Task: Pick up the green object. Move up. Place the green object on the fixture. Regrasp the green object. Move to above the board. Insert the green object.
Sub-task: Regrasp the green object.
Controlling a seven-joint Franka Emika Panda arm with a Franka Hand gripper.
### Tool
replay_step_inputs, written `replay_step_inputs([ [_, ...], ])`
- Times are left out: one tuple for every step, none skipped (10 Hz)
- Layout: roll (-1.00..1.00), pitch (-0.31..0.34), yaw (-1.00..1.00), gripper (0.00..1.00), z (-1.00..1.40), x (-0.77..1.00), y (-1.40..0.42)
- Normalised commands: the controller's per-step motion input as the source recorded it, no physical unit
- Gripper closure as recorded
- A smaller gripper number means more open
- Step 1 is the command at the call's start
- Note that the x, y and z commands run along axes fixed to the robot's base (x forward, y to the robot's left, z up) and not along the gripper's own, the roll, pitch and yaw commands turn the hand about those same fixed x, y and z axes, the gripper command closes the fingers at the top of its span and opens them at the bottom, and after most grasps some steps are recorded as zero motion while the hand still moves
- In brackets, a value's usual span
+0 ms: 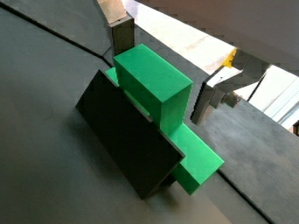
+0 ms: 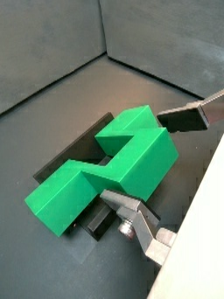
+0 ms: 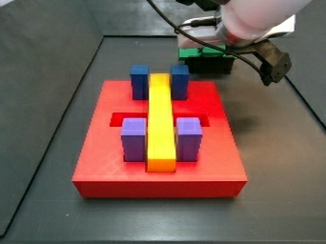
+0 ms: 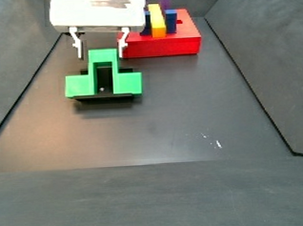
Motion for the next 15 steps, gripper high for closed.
replay_step_inputs([
  [0.00,0.000,0.00,0.00,-0.05,0.04,0.00],
  [-0.01,0.037,0.00,0.00,-0.21,0.07,0.01],
  [0.00,0.069,-0.02,0.00,-0.23,0.08,0.05],
  [0.00,0.094,-0.03,0.00,-0.21,0.10,0.02],
  [0.00,0.054,-0.03,0.00,-0.09,0.06,0.00],
  [0.00,0.049,-0.01,0.00,0.00,0.05,0.00],
  [0.00,0.166,-0.04,0.00,0.00,0.13,0.01],
  [0.00,0.169,-0.07,0.00,0.00,0.13,0.00],
  [0.00,0.151,-0.08,0.00,0.00,0.11,0.00],
  [0.00,0.080,-0.05,0.00,0.00,0.05,0.00],
  [0.00,0.000,0.00,0.00,0.00,0.00,0.00],
  [0.00,0.000,0.00,1.00,0.00,0.00,0.00],
  [0.00,0.000,0.00,1.00,0.00,0.00,0.00],
  [0.00,0.000,0.00,1.00,0.00,0.00,0.00],
  [0.00,0.000,0.00,1.00,0.00,0.00,0.00],
])
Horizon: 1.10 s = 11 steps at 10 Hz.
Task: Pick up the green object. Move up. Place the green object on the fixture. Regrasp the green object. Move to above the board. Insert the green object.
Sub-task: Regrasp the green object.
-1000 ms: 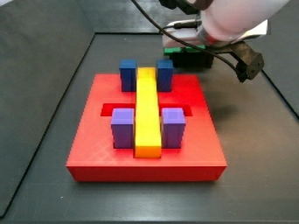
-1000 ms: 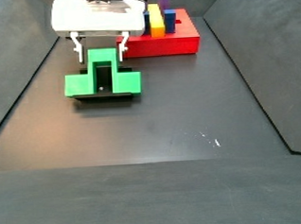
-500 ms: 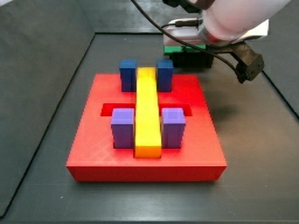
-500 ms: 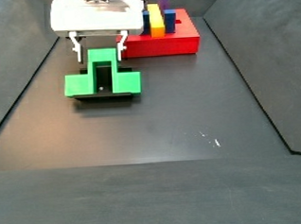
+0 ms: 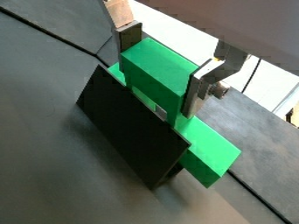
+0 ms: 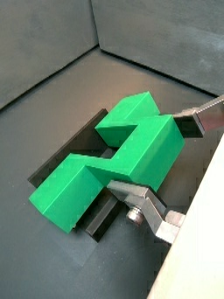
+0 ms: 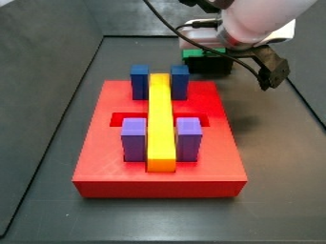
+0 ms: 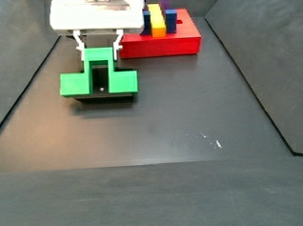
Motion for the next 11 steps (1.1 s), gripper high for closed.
replay_step_inputs([
  [0.00,0.000,0.00,1.00,0.00,0.00,0.00],
  [0.00,0.000,0.00,1.00,0.00,0.00,0.00],
  [0.00,0.000,0.00,1.00,0.00,0.00,0.00],
  [0.00,0.000,0.00,1.00,0.00,0.00,0.00],
  [0.00,0.000,0.00,1.00,0.00,0.00,0.00],
  [0.00,0.000,0.00,1.00,0.00,0.00,0.00],
  [0.00,0.000,0.00,1.00,0.00,0.00,0.00],
  [0.00,0.000,0.00,1.00,0.00,0.00,0.00],
  [0.00,0.000,0.00,1.00,0.00,0.00,0.00],
  [0.00,0.000,0.00,1.00,0.00,0.00,0.00],
  [0.00,0.000,0.00,1.00,0.00,0.00,0.00],
])
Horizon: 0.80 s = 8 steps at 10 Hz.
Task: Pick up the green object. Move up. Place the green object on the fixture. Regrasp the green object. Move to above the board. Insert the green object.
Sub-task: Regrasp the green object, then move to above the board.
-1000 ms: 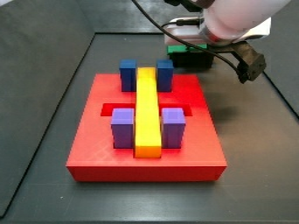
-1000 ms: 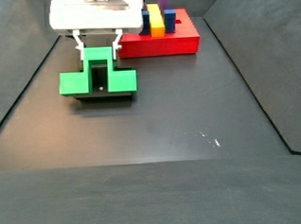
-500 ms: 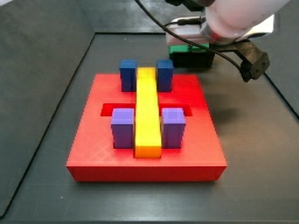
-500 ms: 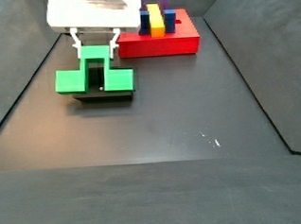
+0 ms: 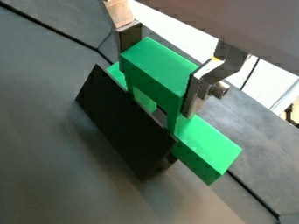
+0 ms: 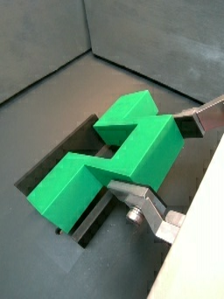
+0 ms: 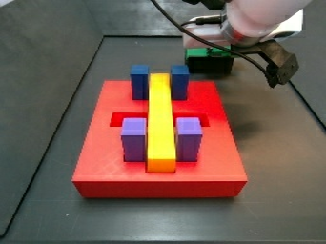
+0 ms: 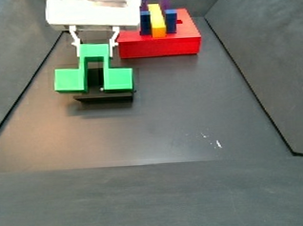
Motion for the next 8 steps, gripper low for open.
replay_step_inputs([
  [0.00,0.000,0.00,1.00,0.00,0.00,0.00],
  [0.00,0.000,0.00,1.00,1.40,0.00,0.00],
  [0.05,0.035,0.08,1.00,1.40,-0.01,0.01],
  [0.01,0.020,0.06,1.00,1.40,-0.03,0.02],
  [0.02,-0.004,0.06,1.00,1.40,-0.03,0.02],
  [0.02,0.006,0.04,1.00,1.40,-0.01,0.00],
  [0.02,0.011,0.03,1.00,1.40,-0.01,0.00],
  [-0.01,0.012,0.02,1.00,1.40,0.00,0.01],
])
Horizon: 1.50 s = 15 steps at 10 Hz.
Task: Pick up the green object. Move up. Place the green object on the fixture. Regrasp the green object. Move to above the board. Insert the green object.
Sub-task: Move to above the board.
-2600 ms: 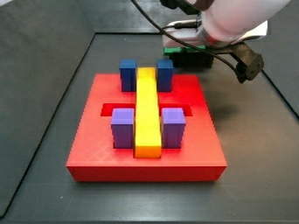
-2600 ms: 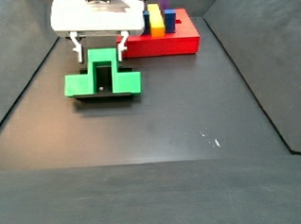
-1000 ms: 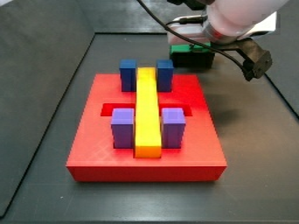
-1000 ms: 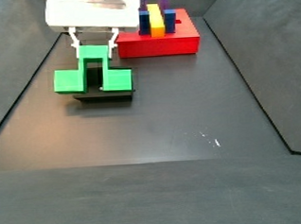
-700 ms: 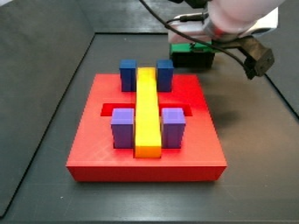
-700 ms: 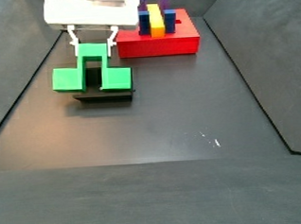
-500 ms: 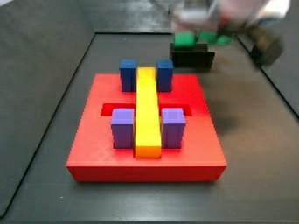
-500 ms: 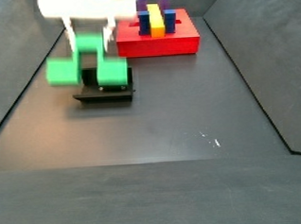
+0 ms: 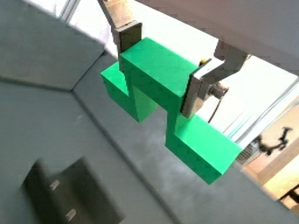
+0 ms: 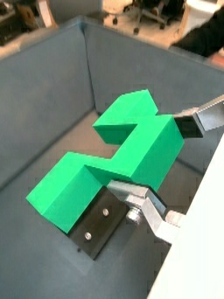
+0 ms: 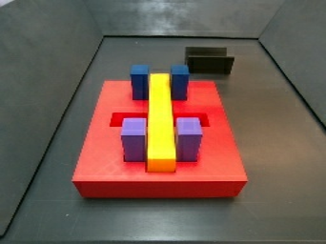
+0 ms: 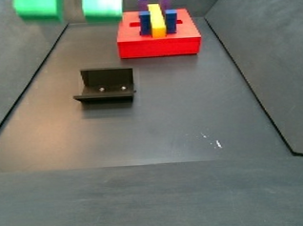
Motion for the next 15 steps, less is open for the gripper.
replay_step_inputs([
  [-0.01,0.021,0.01,1.00,0.87,0.01,-0.01],
  [0.00,0.046,0.01,1.00,0.39,0.03,-0.01],
  [0.01,0.057,0.01,1.00,0.25,0.04,-0.01],
  [-1.00,0.139,-0.14,1.00,0.31,-1.20,-1.40],
  [-1.00,0.139,-0.14,1.00,0.28,-1.20,-1.40],
  [-1.00,0.110,-0.12,1.00,0.30,-1.35,-1.40],
  [-1.00,0.112,-0.11,1.00,0.29,-1.35,-1.40],
  [-1.00,0.118,-0.11,1.00,0.30,-1.37,-1.40],
  [-1.00,0.121,-0.10,1.00,0.30,-1.38,-1.40],
  [-1.00,0.124,-0.09,1.00,0.09,-0.44,-0.41],
  [-1.00,0.133,-0.07,1.00,-0.01,-0.05,-0.01],
  [-1.00,0.135,-0.06,1.00,-0.01,0.03,0.06],
  [-1.00,0.105,-0.05,1.00,0.01,-0.03,0.01],
  [-0.80,0.049,-0.03,1.00,0.01,-0.07,0.01],
  [-0.60,0.009,-0.02,1.00,-0.01,-0.07,0.04],
])
